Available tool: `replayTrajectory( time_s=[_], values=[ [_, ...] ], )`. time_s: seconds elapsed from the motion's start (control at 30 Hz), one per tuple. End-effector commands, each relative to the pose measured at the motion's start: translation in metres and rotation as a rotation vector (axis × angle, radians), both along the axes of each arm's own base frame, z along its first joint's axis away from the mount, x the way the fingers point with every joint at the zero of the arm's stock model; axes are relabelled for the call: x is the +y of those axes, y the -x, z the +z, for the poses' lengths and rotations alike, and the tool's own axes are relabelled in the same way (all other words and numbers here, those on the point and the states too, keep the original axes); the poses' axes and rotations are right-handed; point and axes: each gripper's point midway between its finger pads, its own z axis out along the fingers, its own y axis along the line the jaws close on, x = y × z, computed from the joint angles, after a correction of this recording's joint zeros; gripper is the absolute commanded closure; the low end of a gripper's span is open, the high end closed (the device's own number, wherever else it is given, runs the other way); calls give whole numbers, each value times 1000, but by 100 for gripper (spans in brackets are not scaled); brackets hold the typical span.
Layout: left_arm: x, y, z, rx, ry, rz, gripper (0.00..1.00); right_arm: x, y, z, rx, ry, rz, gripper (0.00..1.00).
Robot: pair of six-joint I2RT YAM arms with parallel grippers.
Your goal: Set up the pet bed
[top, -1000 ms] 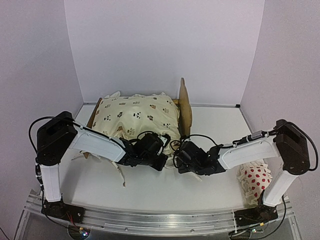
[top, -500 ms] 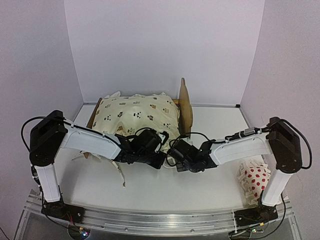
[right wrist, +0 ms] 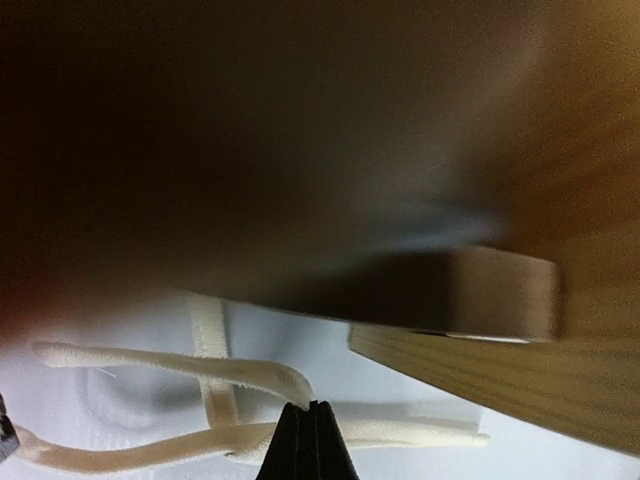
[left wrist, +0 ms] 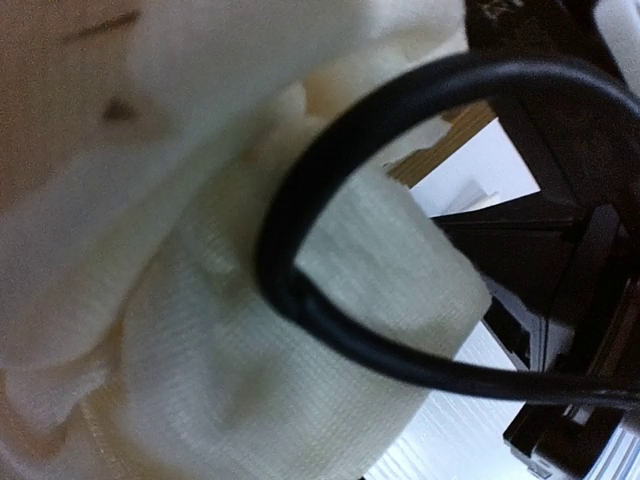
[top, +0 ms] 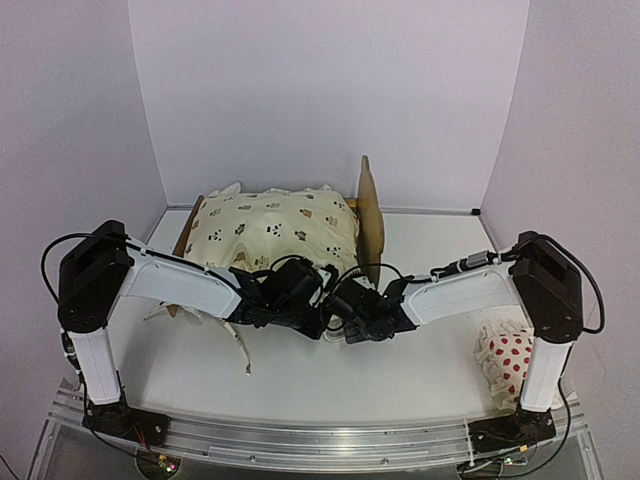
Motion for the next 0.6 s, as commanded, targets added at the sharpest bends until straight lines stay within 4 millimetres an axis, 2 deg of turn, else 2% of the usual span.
replayTrajectory(
  time_s=[0.0, 0.3, 0.4, 0.5, 0.57],
  values=[
    [-10, 1, 26, 0, 55, -1, 100, 22, -2, -2, 10, -44, 82, 100],
    [-11, 3, 31, 12, 75, -2, 100, 44, 7, -7, 26, -120, 240, 100],
    [-9, 2, 31, 7, 69, 10, 100, 44, 15, -10, 51, -121, 282, 100],
    [-7, 1, 29, 6, 67, 17, 99, 48, 23, -5, 62, -152, 346, 93],
    [-7, 1, 27, 6, 67, 21, 99, 51, 28, -1, 60, -179, 388, 84]
  ],
)
